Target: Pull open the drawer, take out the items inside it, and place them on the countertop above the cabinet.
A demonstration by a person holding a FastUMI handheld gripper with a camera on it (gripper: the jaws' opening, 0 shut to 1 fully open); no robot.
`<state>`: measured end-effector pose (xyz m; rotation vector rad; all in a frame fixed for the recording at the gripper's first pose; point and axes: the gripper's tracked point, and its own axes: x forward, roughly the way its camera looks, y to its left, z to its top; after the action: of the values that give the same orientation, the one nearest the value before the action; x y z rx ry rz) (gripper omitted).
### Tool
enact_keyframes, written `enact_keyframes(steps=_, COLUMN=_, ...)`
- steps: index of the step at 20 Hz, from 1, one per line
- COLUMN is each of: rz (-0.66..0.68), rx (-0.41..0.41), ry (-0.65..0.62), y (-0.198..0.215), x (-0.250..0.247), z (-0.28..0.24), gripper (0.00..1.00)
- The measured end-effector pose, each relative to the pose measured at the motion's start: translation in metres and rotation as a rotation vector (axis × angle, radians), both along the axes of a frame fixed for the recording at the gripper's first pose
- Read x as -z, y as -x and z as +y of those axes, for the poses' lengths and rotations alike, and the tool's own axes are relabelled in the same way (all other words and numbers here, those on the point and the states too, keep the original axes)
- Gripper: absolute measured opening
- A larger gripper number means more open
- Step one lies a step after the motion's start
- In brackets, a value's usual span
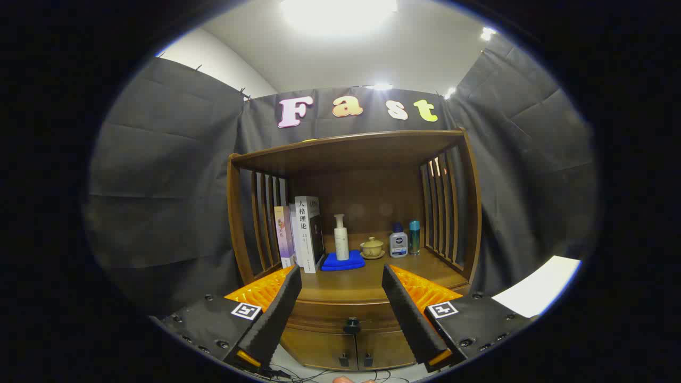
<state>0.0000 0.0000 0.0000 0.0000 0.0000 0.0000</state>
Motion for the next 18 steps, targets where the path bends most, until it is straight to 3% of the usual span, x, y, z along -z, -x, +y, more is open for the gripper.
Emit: enact_keyframes(steps=18, rz=0.026, rx=0.049, ry=0.004, y=0.0019, x=0.0067, z=-0.0014, gripper=0.98)
